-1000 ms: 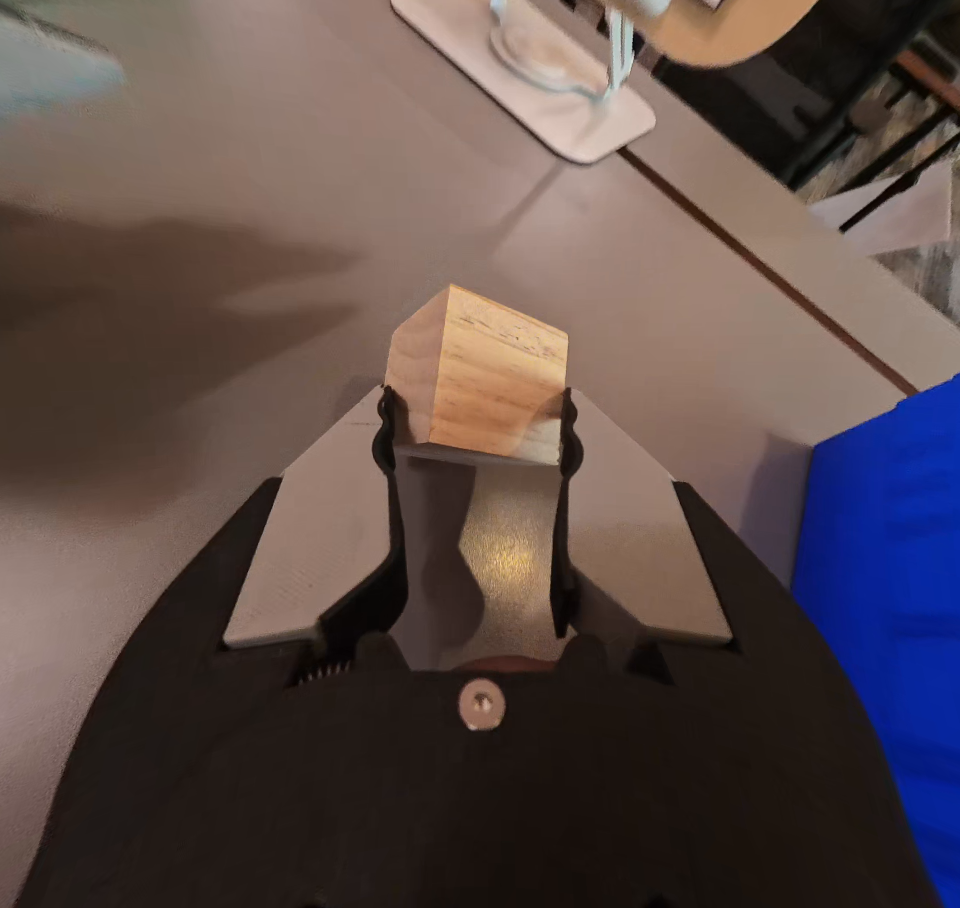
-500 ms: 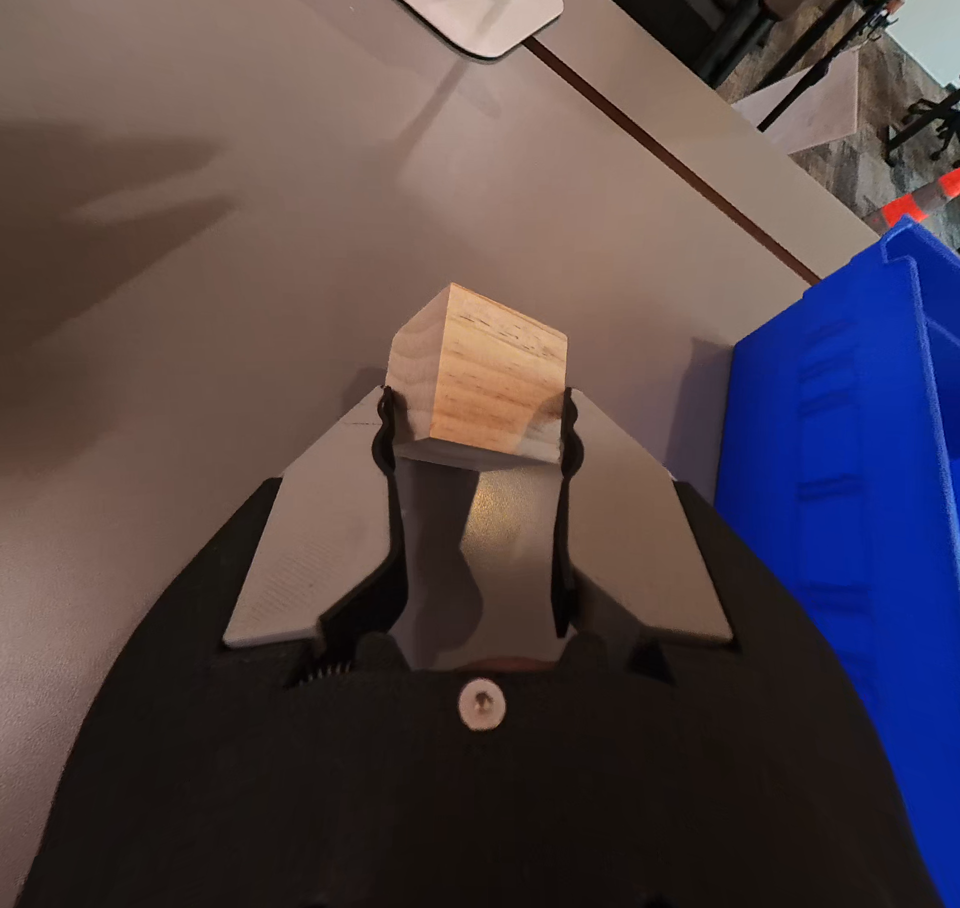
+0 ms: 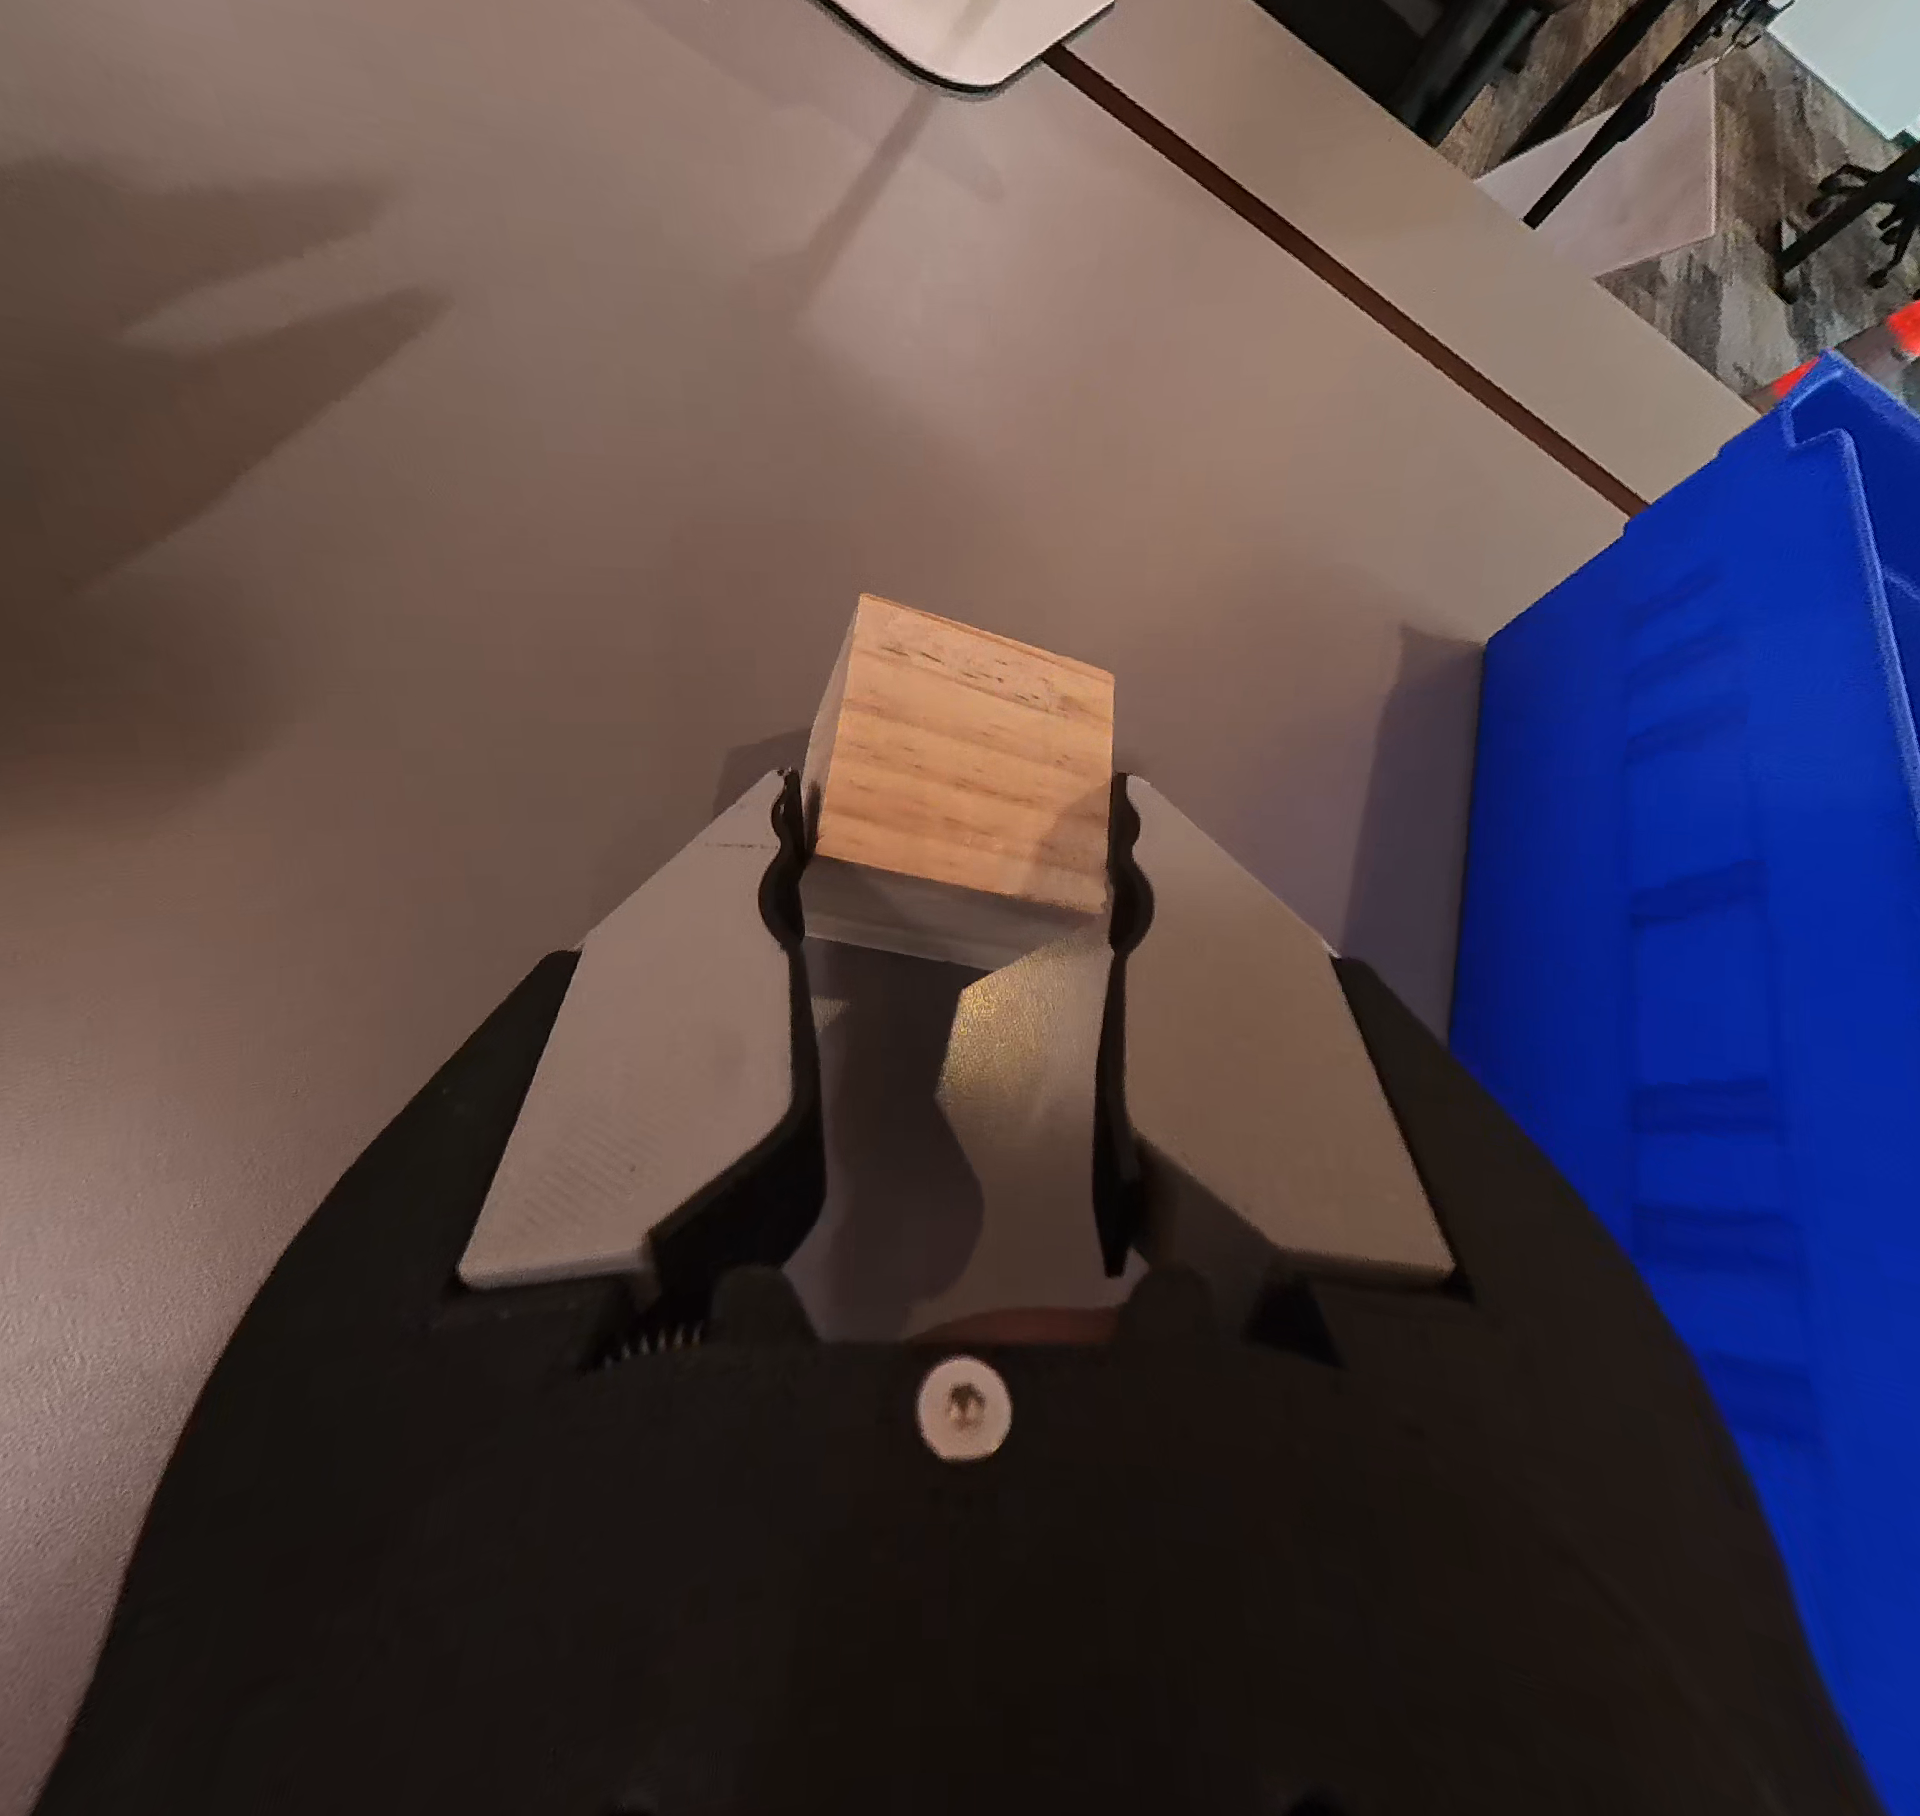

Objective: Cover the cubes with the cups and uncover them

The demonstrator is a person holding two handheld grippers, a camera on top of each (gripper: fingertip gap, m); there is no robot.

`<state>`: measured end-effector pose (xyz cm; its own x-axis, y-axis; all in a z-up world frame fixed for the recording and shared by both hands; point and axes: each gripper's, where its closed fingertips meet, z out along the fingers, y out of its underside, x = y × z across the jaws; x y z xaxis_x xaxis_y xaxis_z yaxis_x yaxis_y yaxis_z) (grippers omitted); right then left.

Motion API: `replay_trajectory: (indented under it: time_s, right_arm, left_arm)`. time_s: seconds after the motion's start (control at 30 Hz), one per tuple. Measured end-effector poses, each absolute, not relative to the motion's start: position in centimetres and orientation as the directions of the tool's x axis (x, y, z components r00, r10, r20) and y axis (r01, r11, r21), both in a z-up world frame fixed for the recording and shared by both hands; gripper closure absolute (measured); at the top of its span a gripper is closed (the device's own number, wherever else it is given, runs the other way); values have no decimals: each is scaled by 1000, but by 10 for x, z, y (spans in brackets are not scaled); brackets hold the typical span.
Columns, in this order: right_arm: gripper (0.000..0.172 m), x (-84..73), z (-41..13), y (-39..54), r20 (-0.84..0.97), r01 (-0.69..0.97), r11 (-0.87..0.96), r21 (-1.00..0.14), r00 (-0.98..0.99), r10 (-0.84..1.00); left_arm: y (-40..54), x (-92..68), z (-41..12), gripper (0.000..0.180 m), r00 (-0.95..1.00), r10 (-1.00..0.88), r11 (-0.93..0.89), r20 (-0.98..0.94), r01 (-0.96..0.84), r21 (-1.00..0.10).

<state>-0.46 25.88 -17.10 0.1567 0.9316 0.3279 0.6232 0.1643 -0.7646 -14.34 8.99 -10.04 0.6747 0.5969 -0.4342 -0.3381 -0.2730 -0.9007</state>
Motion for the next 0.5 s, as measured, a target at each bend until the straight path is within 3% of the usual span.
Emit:
replay_trajectory:
  time_s: [0.17, 0.3, 0.5]
  right_arm:
    - [115, 0, -171, 256, 284, 605, 138, -784, 152, 947]
    - [111, 1, -165, 246, 130, 553, 36, -833, 132, 983]
    - [99, 5, -162, 256, 157, 519, 46, -854, 170, 973]
  left_arm:
    - [88, -143, -101, 146, 666, 598, -281, -446, -347, -895]
    - [87, -145, -101, 145, 663, 605, -283, -442, -340, -897]
    - [86, -148, -101, 145, 664, 610, -280, -433, -330, -901]
